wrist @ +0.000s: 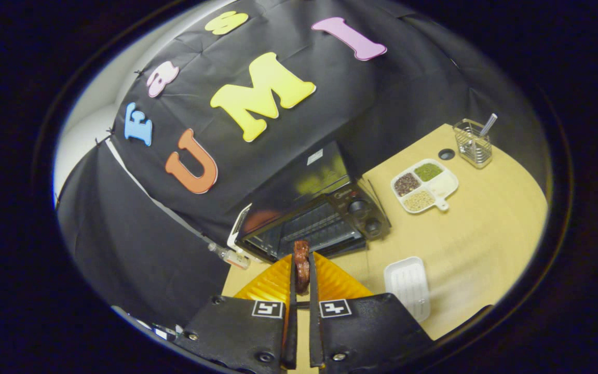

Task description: Open the toaster oven, put the food inside, and close the toaster oven door.

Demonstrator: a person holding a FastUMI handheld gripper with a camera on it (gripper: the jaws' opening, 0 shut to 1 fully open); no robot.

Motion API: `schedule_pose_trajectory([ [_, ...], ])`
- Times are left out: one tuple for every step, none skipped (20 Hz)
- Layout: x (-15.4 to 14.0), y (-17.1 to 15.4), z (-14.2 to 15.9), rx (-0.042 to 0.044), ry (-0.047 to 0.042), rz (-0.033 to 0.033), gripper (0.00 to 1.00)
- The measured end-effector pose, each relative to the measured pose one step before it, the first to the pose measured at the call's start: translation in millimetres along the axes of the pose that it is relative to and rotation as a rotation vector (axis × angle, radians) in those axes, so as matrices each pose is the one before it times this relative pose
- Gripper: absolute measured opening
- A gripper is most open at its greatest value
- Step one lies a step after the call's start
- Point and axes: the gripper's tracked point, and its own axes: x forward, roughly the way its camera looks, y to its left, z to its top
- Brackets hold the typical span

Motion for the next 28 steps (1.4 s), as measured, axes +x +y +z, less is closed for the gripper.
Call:
schedule_pose_trajectory([
  [10.16, 5.02, -4.76, 0.01671, -0.01175, 0.00267, 0.12],
  [14.95, 4.65, -6.43, 0.02207, -0.00909, -0.00240, 0.12],
  [11.48, 2.62, -6.85, 0.02114, -0.00599, -0.00270, 0.12],
  [13.76, 2.36, -5.95, 0.03063, -0.01201, -0.00485, 0.12],
  [10.68, 2.47, -5.61, 0.02499, -0.00868, -0.00645, 0.12],
  [13.13, 0.64, -4.29, 0.02351, -0.01252, -0.00765, 0.12],
  [12.52, -0.22, -4.69, 0.03164, -0.01322, -0.00988, 0.12],
  [12.02, 1.11, -2.43, 0.02925, -0.01513, -0.00028, 0.12],
  [11.07, 3.24, -2.77, 0.02975, -0.01798, 0.00417, 0.12],
  [12.59, 1.29, 0.30, 0.02886, -0.02568, 0.00385, 0.12],
  [10.68, -1.04, 1.38, 0.02252, -0.02083, -0.00612, 0.12],
  [9.45, -1.68, 1.77, 0.01093, -0.02241, -0.00936, 0.12],
  [12.18, -2.88, 2.46, 0.00519, -0.02353, -0.01590, 0.12],
  [9.53, -2.63, 3.45, 0.00695, -0.02421, -0.01661, 0.12],
  [7.81, -1.44, 2.73, 0.01055, -0.01871, -0.01268, 0.12],
  [8.18, -2.57, 5.14, 0.01405, -0.02595, -0.01767, 0.12],
  [6.87, -2.20, 5.51, 0.01242, -0.02650, -0.01797, 0.12],
  [6.70, -3.27, 4.84, 0.00266, -0.02337, -0.01878, 0.12],
  [5.44, -2.10, 2.24, -0.00533, -0.01550, -0.01142, 0.12],
  [6.57, 0.07, 1.09, -0.00786, -0.01594, -0.00919, 0.12],
  [4.17, -1.89, -2.00, -0.00924, -0.00019, -0.01242, 0.12],
  [3.52, -4.45, -6.05, -0.02126, 0.01098, -0.02089, 0.13],
  [1.01, -5.43, -1.89, -0.01886, -0.00148, -0.02002, 0.13],
  [2.24, 1.04, -0.55, -0.01682, -0.01263, -0.00229, 0.15],
  [-0.08, -3.46, -1.71, -0.04128, 0.00084, -0.01901, 0.15],
  [-0.89, -5.85, 0.84, -0.05879, -0.00101, -0.02557, 0.18],
  [0.14, -2.71, -1.45, -0.05510, -0.00370, -0.01607, 0.20],
  [-1.52, -2.05, 0.14, -0.07084, -0.00179, -0.01342, 0.26],
])
